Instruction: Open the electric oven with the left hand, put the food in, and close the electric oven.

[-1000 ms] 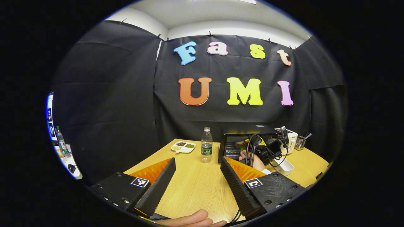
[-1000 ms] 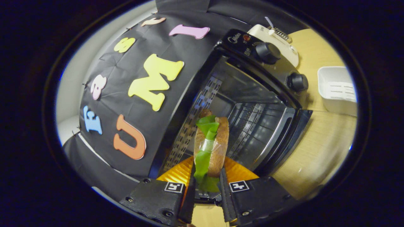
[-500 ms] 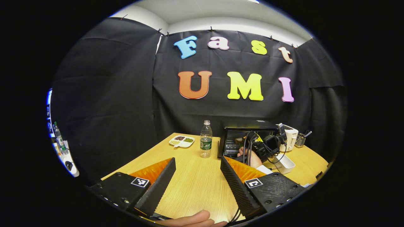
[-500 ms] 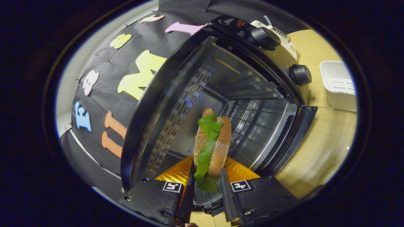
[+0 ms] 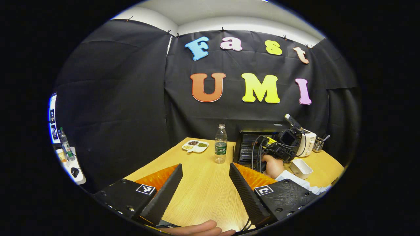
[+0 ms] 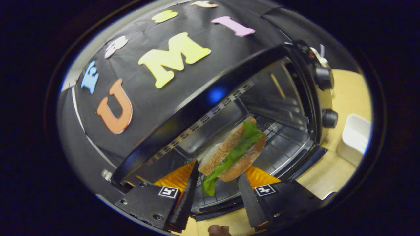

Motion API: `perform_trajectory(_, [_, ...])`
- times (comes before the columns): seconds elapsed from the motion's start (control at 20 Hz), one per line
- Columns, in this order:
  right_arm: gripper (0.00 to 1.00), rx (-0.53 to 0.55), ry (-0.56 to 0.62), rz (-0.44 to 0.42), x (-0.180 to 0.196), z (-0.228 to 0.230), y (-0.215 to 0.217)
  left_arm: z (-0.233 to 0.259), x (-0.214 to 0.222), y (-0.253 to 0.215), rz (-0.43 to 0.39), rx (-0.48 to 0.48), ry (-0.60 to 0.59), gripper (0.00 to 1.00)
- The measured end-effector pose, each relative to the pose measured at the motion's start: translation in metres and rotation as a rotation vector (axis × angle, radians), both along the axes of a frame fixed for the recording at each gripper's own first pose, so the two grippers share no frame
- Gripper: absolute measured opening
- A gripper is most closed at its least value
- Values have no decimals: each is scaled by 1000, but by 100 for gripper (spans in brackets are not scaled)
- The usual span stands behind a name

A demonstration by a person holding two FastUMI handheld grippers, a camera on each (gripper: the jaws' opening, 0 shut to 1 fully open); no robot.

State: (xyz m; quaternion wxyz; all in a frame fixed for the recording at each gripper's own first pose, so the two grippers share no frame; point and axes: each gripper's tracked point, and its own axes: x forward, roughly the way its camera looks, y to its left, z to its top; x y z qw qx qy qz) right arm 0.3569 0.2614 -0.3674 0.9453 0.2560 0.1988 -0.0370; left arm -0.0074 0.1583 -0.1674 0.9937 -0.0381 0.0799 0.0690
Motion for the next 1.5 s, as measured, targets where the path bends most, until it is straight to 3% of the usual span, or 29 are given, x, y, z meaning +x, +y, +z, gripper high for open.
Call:
perform_trajectory(0.35, [77,-362,61,174,2,0,-1,-6,-2,1,4,-3,13,94])
perform_trajectory(0.5, [77,-482,151,262,-5,-7,0,-8,-4,0,4,-9,17,94])
perform_trajectory(0.55, [77,-520,185,295,-8,-9,-1,-10,-4,-1,3,-14,18,94])
perform_trajectory(0.6, [70,-549,216,352,-11,-12,6,-12,-6,-1,2,-18,22,94])
perform_trajectory(0.65, [78,-558,234,395,-15,-14,10,-11,-4,-1,1,-20,22,94])
perform_trajectory(1.05, [81,-452,268,510,-54,11,9,-15,5,-1,18,-28,38,94])
perform_trajectory(1.35, [81,-416,182,547,-91,52,-8,-16,25,-35,-82,-39,13,94])
perform_trajectory(1.4, [77,-396,163,551,-100,62,-14,-20,29,-41,-90,-43,24,94])
perform_trajectory(1.5, [80,-381,103,545,-116,88,-30,-26,38,-51,-101,-46,42,94])
